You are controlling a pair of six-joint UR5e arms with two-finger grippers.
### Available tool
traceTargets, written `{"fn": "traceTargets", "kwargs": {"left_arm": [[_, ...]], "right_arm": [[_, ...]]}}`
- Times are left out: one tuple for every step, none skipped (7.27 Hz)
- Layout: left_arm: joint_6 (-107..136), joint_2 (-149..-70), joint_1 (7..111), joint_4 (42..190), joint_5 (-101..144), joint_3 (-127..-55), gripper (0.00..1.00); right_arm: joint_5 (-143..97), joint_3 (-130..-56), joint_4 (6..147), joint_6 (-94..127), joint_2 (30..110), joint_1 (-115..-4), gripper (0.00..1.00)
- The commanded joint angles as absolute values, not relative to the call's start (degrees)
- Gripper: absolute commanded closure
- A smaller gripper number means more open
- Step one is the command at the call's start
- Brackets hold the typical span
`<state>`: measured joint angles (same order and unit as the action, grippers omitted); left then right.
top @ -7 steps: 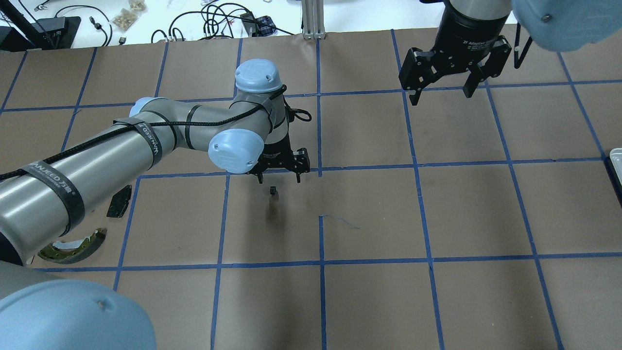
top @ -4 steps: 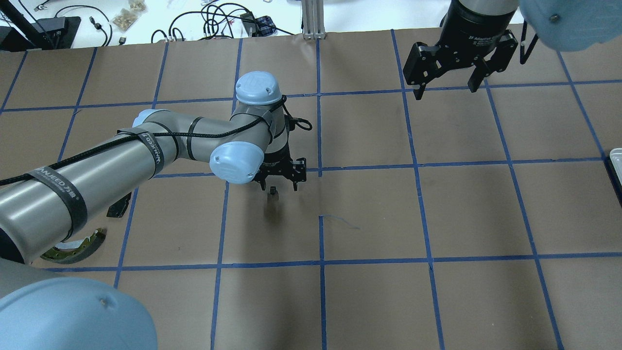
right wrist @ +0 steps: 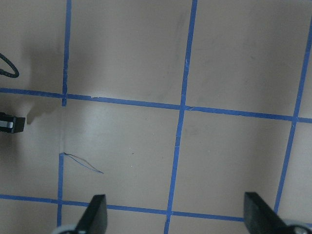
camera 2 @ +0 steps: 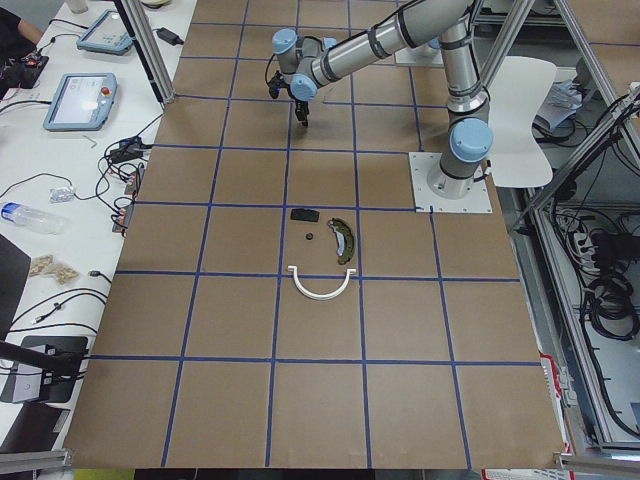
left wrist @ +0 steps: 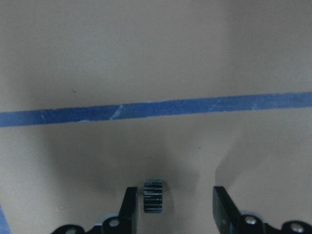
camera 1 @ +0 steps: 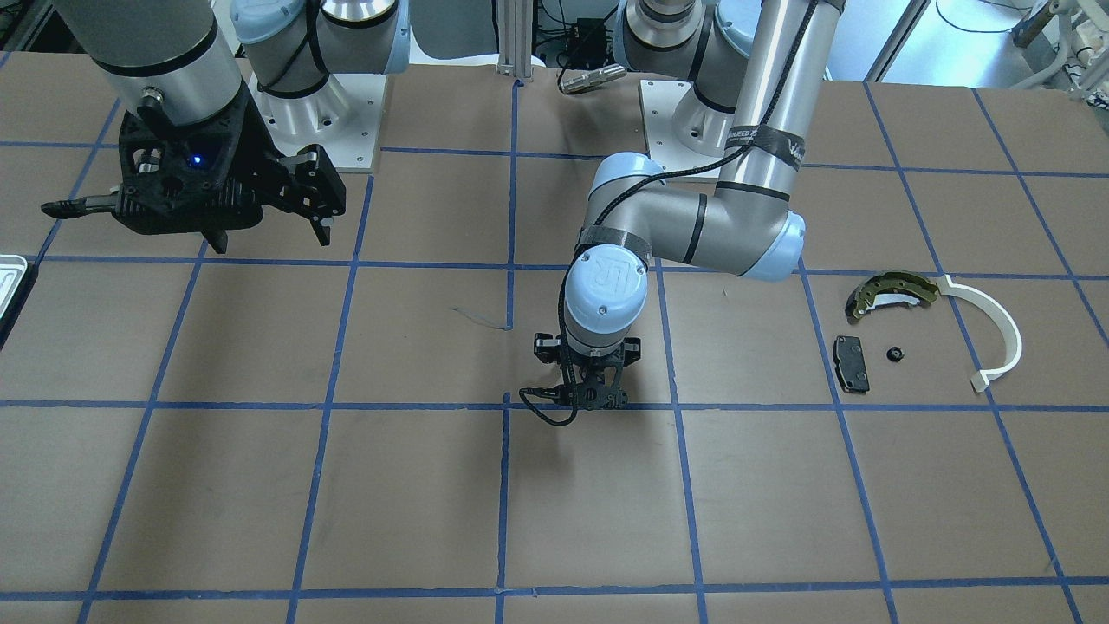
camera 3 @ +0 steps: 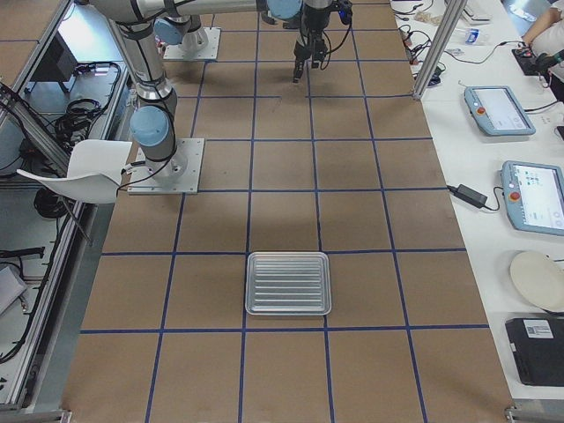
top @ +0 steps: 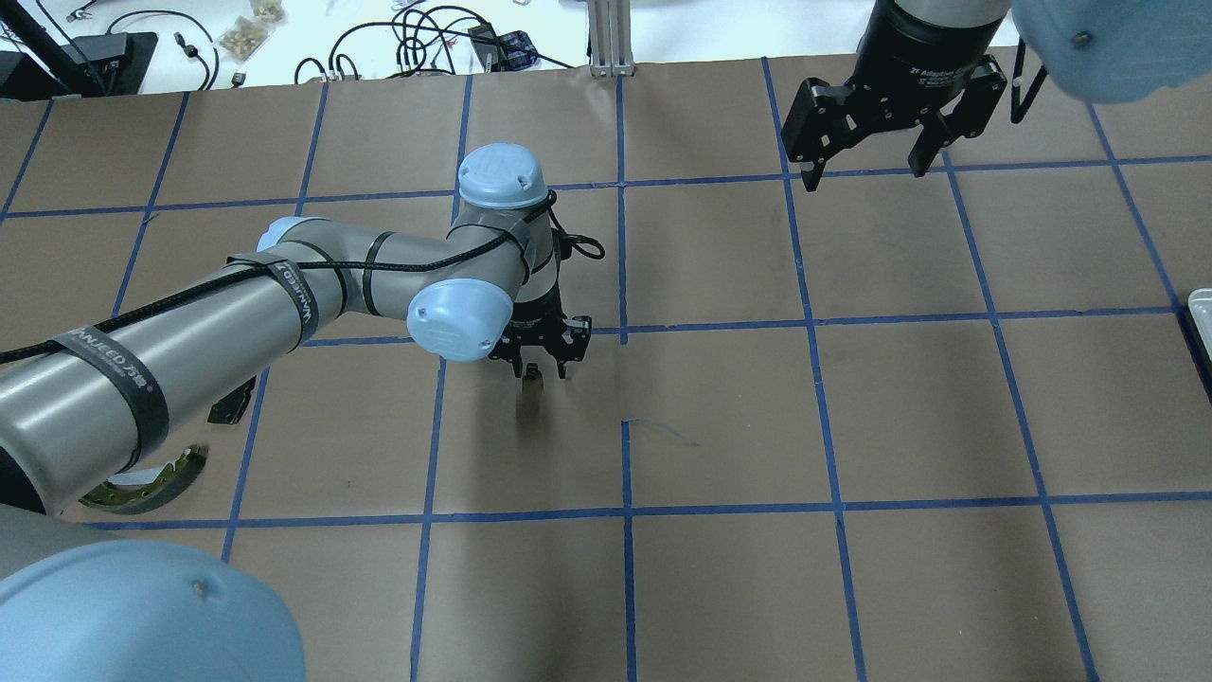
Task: Place bearing gear from tray to pile
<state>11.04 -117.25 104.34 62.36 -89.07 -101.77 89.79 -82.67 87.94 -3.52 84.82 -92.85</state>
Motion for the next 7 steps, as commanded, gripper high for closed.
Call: {"fn": "traceTargets", "kwargs": {"left_arm": [[11.07,-117.33,104.33,62.49,-89.38,-101.78,0.44],[12.03,-117.33,104.24,62.58,-89.38,-101.78,0.81],[12.04,-117.51,104.24,62.67,-89.38,-101.86,1.0],[12.04,-117.68,104.24,62.58,-89.38,-102.13,1.0],[13.52,-117.6,104.15,62.49,-89.3,-101.78,1.0],[14.14,-117.08,102.93,62.75,-89.38,-100.99,1.0],[13.28,-115.77,99.09,63.62,-90.43,-100.81,1.0]], "right_arm": [[90.18,-83.06,87.98,-3.78,85.34,-92.9,0.0],[90.18,-83.67,87.8,-3.61,85.43,-92.9,0.0],[90.0,-84.89,88.59,-3.6,85.43,-92.9,0.0],[90.09,-85.08,89.2,-3.52,85.52,-92.9,0.0],[90.09,-84.99,89.3,-3.52,85.78,-92.9,0.0],[90.09,-84.99,89.3,-3.6,85.78,-92.9,0.0],[90.17,-84.82,89.56,-3.69,86.13,-92.73,0.0]]}}
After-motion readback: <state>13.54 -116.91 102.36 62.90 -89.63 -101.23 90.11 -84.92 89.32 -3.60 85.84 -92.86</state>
